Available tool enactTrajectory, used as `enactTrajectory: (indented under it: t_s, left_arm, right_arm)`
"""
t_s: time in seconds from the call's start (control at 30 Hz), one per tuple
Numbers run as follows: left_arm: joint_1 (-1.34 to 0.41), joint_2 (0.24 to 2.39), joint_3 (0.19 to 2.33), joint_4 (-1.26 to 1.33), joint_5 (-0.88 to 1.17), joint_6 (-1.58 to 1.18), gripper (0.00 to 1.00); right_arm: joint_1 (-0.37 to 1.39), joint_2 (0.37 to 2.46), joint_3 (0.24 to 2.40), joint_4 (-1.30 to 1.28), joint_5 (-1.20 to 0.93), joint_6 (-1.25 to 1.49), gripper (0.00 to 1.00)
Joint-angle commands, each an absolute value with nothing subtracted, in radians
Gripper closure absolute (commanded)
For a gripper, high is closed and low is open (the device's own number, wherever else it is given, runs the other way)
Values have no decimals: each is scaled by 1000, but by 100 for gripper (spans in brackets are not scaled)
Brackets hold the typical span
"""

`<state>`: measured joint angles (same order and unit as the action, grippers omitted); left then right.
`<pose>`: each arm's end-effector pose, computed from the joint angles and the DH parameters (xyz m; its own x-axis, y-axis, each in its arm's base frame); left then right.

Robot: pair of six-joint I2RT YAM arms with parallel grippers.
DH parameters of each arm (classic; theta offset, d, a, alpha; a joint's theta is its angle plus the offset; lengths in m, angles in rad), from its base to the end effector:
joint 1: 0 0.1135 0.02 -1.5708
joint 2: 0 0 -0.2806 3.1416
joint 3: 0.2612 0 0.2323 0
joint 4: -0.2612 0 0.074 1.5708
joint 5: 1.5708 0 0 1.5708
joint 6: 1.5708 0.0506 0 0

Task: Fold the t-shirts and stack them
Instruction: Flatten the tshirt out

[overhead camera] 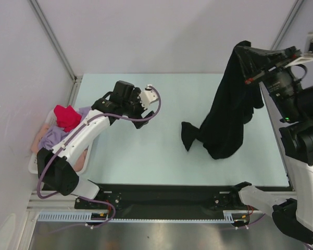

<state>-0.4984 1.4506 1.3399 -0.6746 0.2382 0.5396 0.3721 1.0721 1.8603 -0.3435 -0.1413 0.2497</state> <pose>0.2605 -0.1554 0.3398 -0.2188 0.6875 -0.6924 0.8433 0.4902 0.2202 0.1032 0.0479 0.6147 0.2701 0.3680 -0.8897 -0.5626 0.8102 0.1644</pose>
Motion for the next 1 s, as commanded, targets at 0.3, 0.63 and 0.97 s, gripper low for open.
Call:
enactTrajectory:
  t_s: [0.3,0.63,0.97]
  left_arm:
    - [-175,1385,1424,-637,160,410,0]
    - [-138,1321,1307,-666,230,469,11]
    - [-490,1366,1105,-687,241,650,18]
  right_arm:
    - [782,1537,1706,-255,-129,203,100]
    - [787,1640,1682,-448,-110,179,24]
    - [292,1299,1064,-483,-14,337,35]
